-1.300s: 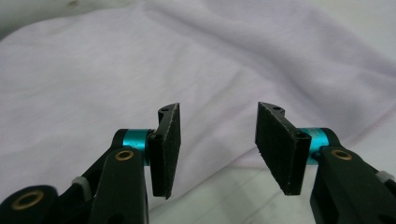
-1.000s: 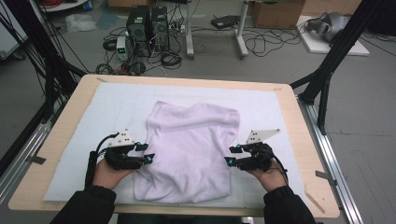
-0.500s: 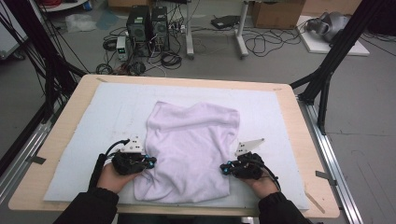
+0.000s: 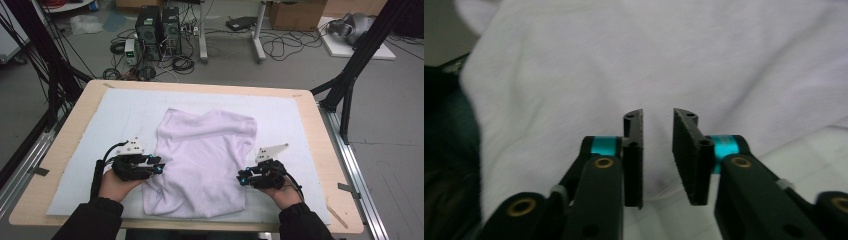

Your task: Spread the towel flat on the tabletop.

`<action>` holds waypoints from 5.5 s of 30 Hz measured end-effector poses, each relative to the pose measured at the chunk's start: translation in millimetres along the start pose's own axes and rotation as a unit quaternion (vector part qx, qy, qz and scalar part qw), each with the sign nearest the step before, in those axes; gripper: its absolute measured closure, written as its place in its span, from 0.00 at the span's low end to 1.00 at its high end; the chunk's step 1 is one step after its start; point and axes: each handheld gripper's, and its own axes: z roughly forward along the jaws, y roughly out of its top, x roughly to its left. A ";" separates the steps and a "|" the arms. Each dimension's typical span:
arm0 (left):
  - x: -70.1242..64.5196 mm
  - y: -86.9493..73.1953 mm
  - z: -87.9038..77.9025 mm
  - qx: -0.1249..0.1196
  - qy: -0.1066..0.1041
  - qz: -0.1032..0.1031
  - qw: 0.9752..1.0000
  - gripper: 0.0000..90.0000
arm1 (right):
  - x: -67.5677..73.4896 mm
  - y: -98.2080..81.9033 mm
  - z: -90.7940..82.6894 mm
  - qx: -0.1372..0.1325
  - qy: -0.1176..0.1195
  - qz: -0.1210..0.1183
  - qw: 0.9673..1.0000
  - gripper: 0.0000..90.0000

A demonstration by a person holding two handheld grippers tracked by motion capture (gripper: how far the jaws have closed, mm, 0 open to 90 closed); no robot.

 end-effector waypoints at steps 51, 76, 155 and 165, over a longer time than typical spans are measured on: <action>-9.7 -23.4 -2.7 0.030 -0.014 -0.003 0.999 0.69 | 8.6 20.2 32.2 0.006 0.006 -0.032 0.999 0.74; -6.6 -14.9 8.0 0.015 -0.015 -0.017 1.000 0.94 | -21.4 16.7 21.1 0.000 -0.056 -0.002 0.998 0.97; 15.3 -3.9 -10.4 -0.013 0.025 -0.003 1.000 0.61 | -6.7 30.6 -4.9 -0.077 -0.036 -0.014 0.996 0.60; 4.4 -17.3 27.2 0.066 0.001 0.008 0.998 0.77 | -7.4 26.9 53.1 -0.016 -0.030 -0.018 0.999 0.80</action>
